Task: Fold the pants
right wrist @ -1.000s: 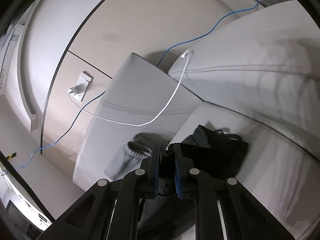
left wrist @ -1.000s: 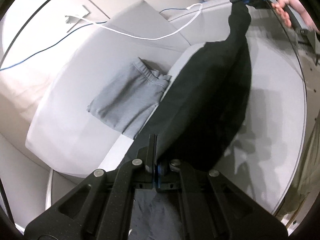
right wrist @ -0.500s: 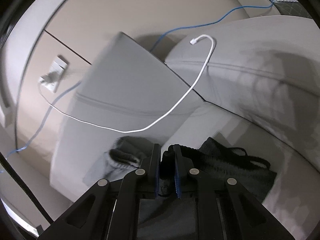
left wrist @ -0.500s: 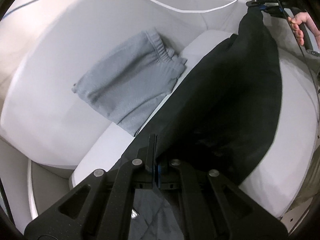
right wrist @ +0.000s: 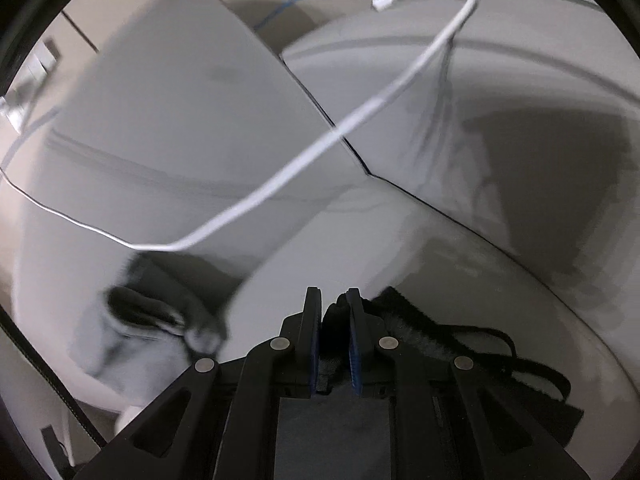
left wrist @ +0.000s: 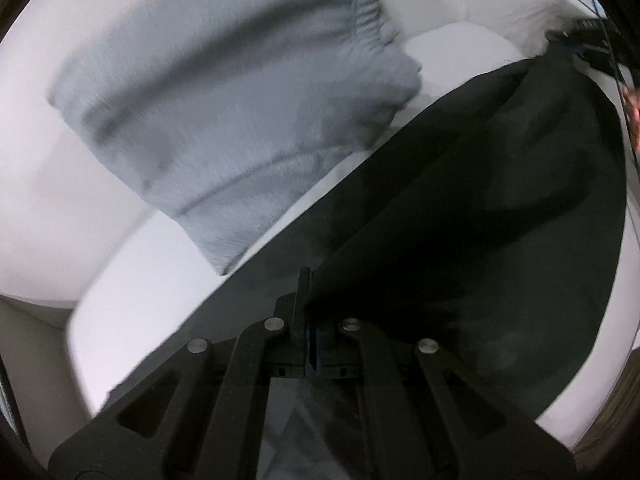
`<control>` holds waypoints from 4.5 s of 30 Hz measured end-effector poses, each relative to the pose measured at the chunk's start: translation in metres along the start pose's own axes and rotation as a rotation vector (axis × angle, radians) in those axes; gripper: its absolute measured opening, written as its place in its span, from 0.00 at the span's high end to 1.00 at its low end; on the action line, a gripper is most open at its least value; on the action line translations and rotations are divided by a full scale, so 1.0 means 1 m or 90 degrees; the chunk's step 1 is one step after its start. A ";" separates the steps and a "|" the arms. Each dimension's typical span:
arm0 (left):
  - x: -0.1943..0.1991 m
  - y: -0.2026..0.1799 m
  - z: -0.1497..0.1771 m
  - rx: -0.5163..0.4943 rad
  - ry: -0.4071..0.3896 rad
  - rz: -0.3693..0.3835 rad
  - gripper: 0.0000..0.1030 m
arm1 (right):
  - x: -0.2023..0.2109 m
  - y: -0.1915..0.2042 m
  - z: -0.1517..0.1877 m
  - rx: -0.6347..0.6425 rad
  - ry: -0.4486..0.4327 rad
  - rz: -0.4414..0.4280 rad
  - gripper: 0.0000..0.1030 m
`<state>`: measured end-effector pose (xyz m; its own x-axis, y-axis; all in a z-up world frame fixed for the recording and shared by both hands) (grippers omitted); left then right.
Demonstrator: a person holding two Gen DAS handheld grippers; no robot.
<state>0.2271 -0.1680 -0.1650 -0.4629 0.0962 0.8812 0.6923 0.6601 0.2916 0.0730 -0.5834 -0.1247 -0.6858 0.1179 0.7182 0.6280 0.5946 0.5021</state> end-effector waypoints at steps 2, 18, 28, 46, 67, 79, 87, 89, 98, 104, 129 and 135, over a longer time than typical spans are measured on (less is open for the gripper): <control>-0.016 -0.001 0.002 0.006 0.019 0.011 1.00 | -0.010 -0.010 0.004 -0.004 0.008 0.012 0.88; -0.007 0.055 0.010 0.253 0.010 0.123 0.25 | -0.007 -0.013 0.001 0.073 0.057 0.051 0.32; -0.008 0.068 0.030 0.217 0.018 0.072 0.22 | 0.037 0.011 0.004 0.206 0.084 0.035 0.32; -0.051 0.011 0.010 0.252 -0.039 0.161 0.95 | -0.054 0.023 0.043 0.386 0.188 0.126 0.47; -0.013 -0.032 0.004 0.174 -0.076 0.206 0.99 | 0.002 0.039 0.042 0.482 0.173 0.112 0.47; -0.034 0.017 0.016 0.309 -0.039 0.142 1.00 | -0.050 0.006 0.037 0.413 0.201 0.125 0.55; 0.061 -0.073 0.061 0.186 -0.122 0.249 1.00 | 0.053 0.038 0.070 0.457 0.139 0.012 0.55; 0.078 -0.104 0.082 0.155 -0.125 0.294 1.00 | 0.071 0.023 0.086 0.443 0.142 0.011 0.55; 0.048 -0.176 0.109 0.110 -0.092 0.304 1.00 | 0.082 -0.069 0.127 0.341 0.168 0.037 0.60; 0.062 -0.157 0.116 0.171 -0.068 0.358 1.00 | 0.074 -0.089 0.128 0.283 0.177 0.005 0.73; 0.171 -0.082 0.414 0.044 -0.192 -0.039 0.25 | 0.061 0.216 0.333 0.319 0.441 -0.389 0.15; 0.141 -0.105 0.407 0.004 -0.165 -0.008 0.26 | 0.031 0.200 0.331 0.308 0.434 -0.308 0.15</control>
<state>-0.1360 0.0794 -0.2229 -0.5980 0.2758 0.7525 0.6830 0.6666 0.2985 0.0552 -0.1977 -0.1612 -0.3743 -0.6215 0.6882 0.0094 0.7396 0.6730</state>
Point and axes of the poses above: each gripper's, at about its wrist camera, not at the fingertips, and x roughly against the way its jaws point, y to its left, z to its underside, the point moved 9 cm from there along -x, roughly the way its jaws point, and after that the axes turned 7 degrees about -z, right-handed, at the moved point
